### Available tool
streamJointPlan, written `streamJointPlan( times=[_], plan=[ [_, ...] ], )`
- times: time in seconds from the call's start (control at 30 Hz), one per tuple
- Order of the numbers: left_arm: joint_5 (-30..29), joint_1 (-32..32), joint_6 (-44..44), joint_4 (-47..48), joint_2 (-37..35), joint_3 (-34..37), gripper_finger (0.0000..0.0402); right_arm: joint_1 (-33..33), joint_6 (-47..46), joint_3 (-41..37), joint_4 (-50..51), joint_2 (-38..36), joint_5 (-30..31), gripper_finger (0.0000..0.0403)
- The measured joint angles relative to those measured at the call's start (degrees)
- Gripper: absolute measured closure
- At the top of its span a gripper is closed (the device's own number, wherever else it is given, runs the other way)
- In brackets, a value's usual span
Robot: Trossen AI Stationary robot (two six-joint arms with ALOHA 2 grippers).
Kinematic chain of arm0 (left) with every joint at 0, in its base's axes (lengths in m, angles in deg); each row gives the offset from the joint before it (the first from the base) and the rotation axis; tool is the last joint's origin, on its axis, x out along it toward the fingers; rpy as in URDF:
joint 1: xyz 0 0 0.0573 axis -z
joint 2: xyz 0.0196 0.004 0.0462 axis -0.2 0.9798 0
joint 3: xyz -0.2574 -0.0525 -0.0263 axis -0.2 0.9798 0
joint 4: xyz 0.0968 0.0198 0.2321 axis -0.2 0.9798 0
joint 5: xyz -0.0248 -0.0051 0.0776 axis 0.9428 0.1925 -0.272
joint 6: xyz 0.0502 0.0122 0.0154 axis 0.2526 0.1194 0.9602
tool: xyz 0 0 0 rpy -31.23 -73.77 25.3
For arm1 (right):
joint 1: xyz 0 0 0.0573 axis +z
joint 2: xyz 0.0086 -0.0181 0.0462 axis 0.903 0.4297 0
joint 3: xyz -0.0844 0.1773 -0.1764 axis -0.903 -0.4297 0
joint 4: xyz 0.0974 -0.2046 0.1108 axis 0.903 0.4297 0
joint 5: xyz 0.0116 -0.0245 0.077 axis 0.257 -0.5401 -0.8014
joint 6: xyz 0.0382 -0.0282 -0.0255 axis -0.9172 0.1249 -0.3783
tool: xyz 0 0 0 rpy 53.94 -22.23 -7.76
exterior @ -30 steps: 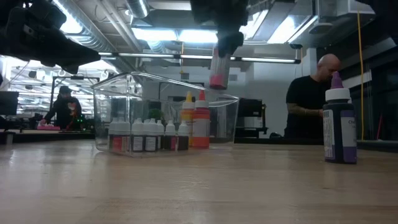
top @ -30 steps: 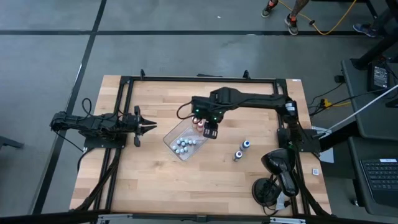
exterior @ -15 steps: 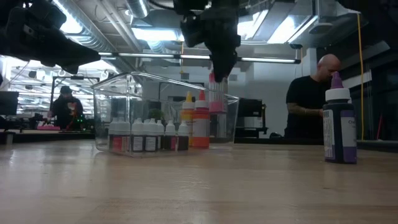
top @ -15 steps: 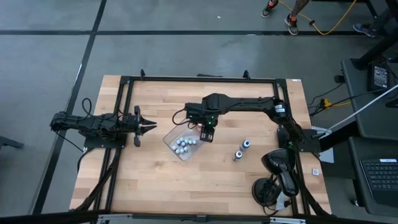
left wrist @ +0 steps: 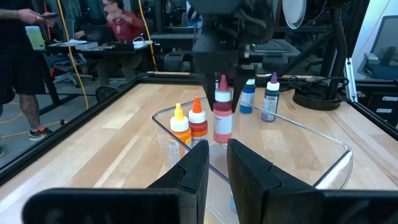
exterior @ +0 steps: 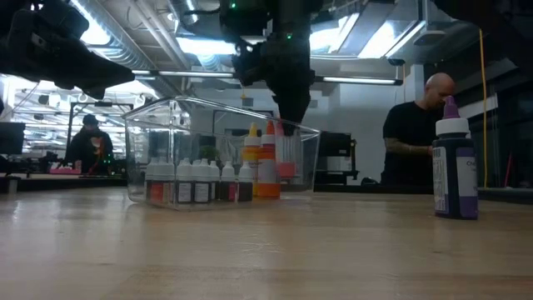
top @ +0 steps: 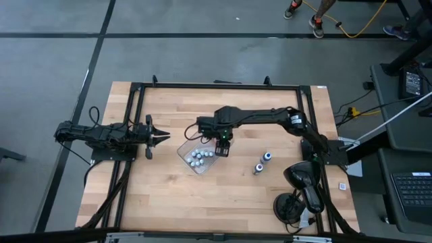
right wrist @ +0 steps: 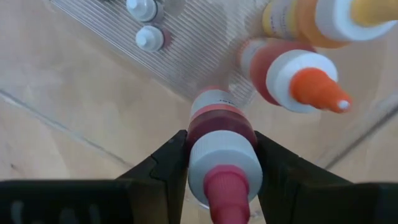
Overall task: Pick & Place food coloring
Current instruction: Put the large pink food coloring bottle into the transparent bin
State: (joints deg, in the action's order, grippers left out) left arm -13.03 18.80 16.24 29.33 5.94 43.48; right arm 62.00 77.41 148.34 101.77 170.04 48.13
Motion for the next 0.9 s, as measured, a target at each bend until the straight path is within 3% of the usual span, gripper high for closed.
streamJointPlan(
  times=[0.7,0.9],
  plan=[
    [0.0,0.0,0.0,0.0,0.0,0.0,0.0347,-0.3,0.6,-1.9,-1.5,2.7,0.0,0.0251],
    [0.0,0.0,0.0,0.0,0.0,0.0,0.0343,-0.3,-0.7,-1.9,-1.9,2.5,0.0,0.0158]
  ],
)
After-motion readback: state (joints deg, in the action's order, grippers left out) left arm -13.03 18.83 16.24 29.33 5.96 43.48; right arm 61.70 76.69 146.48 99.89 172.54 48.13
